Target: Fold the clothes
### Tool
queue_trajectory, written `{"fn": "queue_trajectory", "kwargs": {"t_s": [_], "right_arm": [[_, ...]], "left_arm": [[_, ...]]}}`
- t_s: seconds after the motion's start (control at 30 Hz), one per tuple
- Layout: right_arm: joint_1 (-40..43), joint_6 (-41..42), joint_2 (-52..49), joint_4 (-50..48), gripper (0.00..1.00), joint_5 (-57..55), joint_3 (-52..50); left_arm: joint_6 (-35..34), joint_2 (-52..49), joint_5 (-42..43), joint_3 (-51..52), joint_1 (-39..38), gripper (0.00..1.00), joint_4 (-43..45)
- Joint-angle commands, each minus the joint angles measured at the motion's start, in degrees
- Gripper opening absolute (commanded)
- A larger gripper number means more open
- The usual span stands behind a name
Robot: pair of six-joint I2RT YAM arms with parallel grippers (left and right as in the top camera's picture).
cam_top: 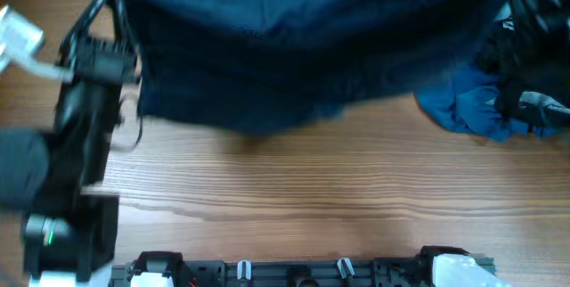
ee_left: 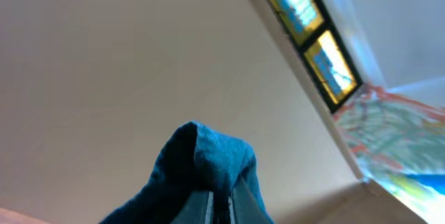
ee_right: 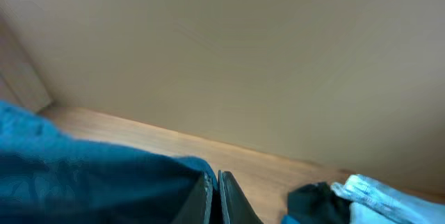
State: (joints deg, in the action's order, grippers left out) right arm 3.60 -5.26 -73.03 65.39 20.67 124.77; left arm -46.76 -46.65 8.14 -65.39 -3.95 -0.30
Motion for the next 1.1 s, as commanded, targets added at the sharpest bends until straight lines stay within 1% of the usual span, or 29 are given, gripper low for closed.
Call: {"fn": "queue_trajectory", "kwargs": {"t_s": [0.0,0.1,0.17,0.23,0.3,0.37,0.5,0.6,0.67,0.8,0.9,0.93,0.97,1.07], "right_arm": [[0.28,-0.76,3.52,3.58,0.04,-4.04,0.92],[0.28,-0.85,6.21,7.15,0.04,-4.44,0.92],[0.28,-0.98,6.51,7.96,0.04,-4.42,0.92],[0.28,-0.96,5.70,8.92,0.04,-4.37,0.85],[0.28,-0.98,3.78,10.38,0.04,-3.74,0.85],[0.28,-1.99,0.00,12.33,0.04,-0.72,0.83],[0.22,-2.27,-9.70,14.29,0.04,4.26,0.74],[0.11,-2.27,-16.57,14.05,0.04,6.69,0.35],[0.04,-2.29,-23.21,13.33,0.04,7.06,0.35],[-0.44,-2.67,-34.03,9.33,0.04,9.05,0.35],[-1.27,-1.81,-41.18,4.09,0.04,9.73,0.35],[-1.44,-1.42,-42.45,3.06,0.04,9.70,0.35],[-1.86,-0.59,-45.64,0.48,0.04,9.77,0.35],[-2.91,0.24,-50.47,-4.98,0.04,9.86,0.35]], "left_arm": [[1.57,6.88,5.01,-1.51,0.52,0.04,-3.67],[1.62,10.67,5.79,-1.51,0.52,0.04,-9.62],[1.99,11.15,5.27,-1.49,0.52,0.04,-12.63],[4.33,10.47,4.26,-1.49,0.52,0.04,-16.96],[4.37,9.20,0.81,-1.46,0.52,0.04,-21.42],[4.37,6.64,-4.31,-1.36,0.52,0.04,-26.29],[4.44,0.17,-9.88,-1.36,0.52,0.04,-30.56],[4.61,-4.59,-12.31,-1.36,0.52,0.04,-30.84],[4.59,-9.01,-14.71,-1.36,0.52,0.04,-30.80],[4.59,-19.23,-18.34,-1.36,0.52,0.04,-28.39],[4.59,-28.39,-18.32,-1.36,0.52,0.04,-22.69],[4.57,-30.10,-18.32,-1.36,0.55,0.04,-21.44],[4.57,-33.70,-18.32,-1.36,0.55,0.04,-18.71],[4.57,-41.99,-18.32,-1.36,0.55,0.04,-12.11]]}}
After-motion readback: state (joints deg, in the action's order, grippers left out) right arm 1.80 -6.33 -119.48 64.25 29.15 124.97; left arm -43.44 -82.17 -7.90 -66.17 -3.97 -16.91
